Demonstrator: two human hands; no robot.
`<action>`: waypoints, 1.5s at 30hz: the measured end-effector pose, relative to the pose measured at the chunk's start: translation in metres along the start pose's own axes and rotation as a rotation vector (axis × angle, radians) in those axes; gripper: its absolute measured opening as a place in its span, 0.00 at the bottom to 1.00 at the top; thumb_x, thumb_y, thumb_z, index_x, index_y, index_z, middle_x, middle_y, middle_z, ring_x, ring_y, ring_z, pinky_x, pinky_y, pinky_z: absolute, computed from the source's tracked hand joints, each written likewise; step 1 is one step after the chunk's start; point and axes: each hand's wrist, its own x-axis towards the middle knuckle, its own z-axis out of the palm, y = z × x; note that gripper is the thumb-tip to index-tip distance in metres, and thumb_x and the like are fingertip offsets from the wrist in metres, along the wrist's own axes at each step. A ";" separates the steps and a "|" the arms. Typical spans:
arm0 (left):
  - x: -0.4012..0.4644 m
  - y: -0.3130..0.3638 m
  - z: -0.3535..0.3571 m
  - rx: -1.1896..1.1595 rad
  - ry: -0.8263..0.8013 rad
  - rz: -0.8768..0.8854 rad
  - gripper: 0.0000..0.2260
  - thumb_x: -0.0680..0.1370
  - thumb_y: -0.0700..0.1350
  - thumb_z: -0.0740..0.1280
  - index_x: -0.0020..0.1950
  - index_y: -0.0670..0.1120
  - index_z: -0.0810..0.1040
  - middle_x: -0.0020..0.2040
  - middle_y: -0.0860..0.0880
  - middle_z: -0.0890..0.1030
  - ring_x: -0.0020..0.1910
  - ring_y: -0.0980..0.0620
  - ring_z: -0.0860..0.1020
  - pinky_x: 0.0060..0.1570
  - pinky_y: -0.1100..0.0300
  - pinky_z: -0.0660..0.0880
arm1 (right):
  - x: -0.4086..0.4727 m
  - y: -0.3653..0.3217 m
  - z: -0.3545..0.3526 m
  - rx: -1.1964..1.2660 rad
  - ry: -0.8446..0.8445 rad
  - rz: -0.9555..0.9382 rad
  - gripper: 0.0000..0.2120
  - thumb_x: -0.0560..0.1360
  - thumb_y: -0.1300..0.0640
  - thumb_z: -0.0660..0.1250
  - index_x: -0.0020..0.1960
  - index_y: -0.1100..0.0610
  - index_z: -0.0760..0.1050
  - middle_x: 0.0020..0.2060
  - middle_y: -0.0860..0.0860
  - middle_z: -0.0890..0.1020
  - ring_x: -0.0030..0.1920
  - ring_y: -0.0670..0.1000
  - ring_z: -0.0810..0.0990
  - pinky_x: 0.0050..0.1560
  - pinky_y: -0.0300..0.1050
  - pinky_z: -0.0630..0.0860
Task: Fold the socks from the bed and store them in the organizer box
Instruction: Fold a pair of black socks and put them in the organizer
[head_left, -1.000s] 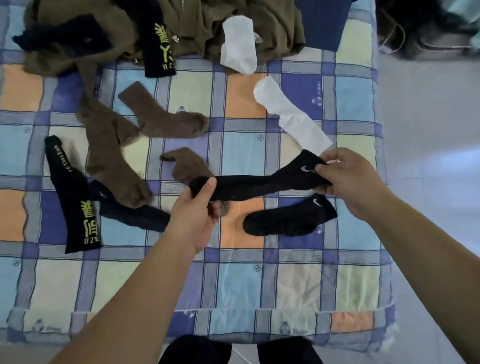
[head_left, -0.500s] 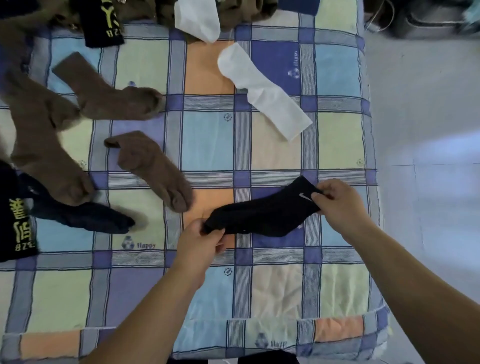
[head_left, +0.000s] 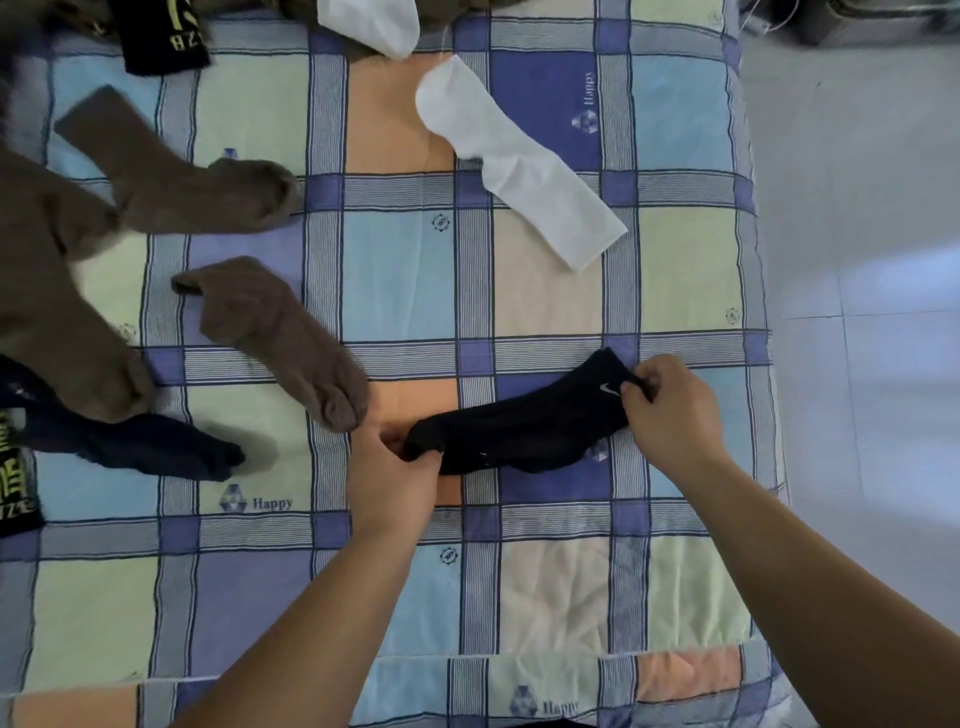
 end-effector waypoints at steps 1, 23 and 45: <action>-0.001 0.001 0.001 -0.014 -0.011 -0.002 0.15 0.69 0.43 0.74 0.52 0.51 0.73 0.45 0.55 0.79 0.43 0.53 0.78 0.42 0.59 0.71 | 0.001 -0.001 0.000 -0.017 -0.011 0.005 0.06 0.76 0.53 0.67 0.51 0.54 0.74 0.44 0.51 0.80 0.45 0.56 0.78 0.43 0.47 0.72; 0.000 -0.009 -0.001 -0.237 -0.140 -0.090 0.14 0.69 0.51 0.76 0.51 0.53 0.76 0.49 0.53 0.82 0.48 0.53 0.81 0.48 0.55 0.79 | -0.027 -0.019 0.025 -0.147 -0.173 -0.005 0.46 0.56 0.28 0.74 0.62 0.52 0.61 0.57 0.49 0.75 0.57 0.53 0.77 0.49 0.49 0.74; -0.027 0.031 0.005 -0.257 0.055 0.016 0.15 0.69 0.46 0.76 0.50 0.52 0.72 0.45 0.53 0.79 0.40 0.58 0.78 0.34 0.64 0.70 | -0.020 0.003 0.012 0.833 -0.335 0.305 0.10 0.73 0.66 0.72 0.53 0.59 0.77 0.47 0.59 0.83 0.46 0.57 0.84 0.48 0.59 0.82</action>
